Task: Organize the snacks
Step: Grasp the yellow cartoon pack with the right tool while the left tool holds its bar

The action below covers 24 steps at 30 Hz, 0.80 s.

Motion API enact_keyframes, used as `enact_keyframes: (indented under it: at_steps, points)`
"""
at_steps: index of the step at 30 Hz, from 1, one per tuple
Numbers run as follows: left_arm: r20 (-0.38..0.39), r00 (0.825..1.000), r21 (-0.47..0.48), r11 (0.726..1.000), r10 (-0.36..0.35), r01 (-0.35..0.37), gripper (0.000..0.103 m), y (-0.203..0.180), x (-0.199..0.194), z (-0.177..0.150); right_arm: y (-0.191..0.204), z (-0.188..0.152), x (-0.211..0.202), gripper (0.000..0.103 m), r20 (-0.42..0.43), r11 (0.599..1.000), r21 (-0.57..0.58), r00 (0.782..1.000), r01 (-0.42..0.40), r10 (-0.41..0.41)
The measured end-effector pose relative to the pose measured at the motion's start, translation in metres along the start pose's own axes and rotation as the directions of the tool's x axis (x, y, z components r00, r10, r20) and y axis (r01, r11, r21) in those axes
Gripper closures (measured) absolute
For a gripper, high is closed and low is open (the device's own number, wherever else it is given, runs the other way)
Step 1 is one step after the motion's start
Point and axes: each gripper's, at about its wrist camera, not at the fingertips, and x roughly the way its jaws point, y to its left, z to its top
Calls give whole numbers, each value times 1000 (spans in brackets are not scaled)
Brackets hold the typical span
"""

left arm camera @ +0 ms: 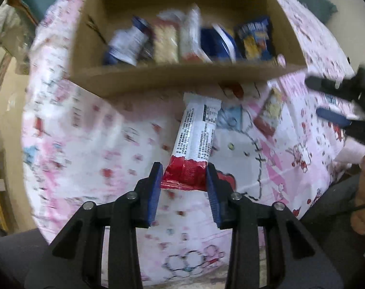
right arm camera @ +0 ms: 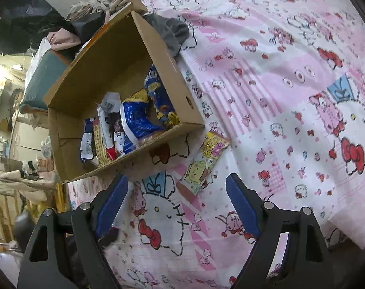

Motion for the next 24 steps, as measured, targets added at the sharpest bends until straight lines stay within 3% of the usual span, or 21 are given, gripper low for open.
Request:
enact_keyframes:
  at_steps: [7,12,18,20,22,23,24]
  points:
    - [28,999,-42,998,-35,36,71,34,-26,10,-3,-2,18,16,-60,999,23,998,25,-24]
    - [39,997,-137,988,-72,76,71,50,-21,10,2,1,46,16,-99,994,0,989,107,-106]
    - [53,994,-109,989,-97,102,74,46,-24,14,11,9,80,19,-114,972,-73,967,223,-230]
    - [52,994,-102,990,-91,96,78,45,-22,14,14,9,91,21,-108,957,-112,954,269,-281]
    - [52,995,-108,990,-90,95,80,46,-21,14,15,7,93,23,-85,955,-120,955,273,-284]
    - [49,995,-114,989,-92,97,80,47,-20,14,16,6,92,33,-71,953,-136,956,272,-284]
    - [47,994,-116,988,-94,99,101,47,-19,14,16,4,92,40,-68,948,-151,954,281,-294]
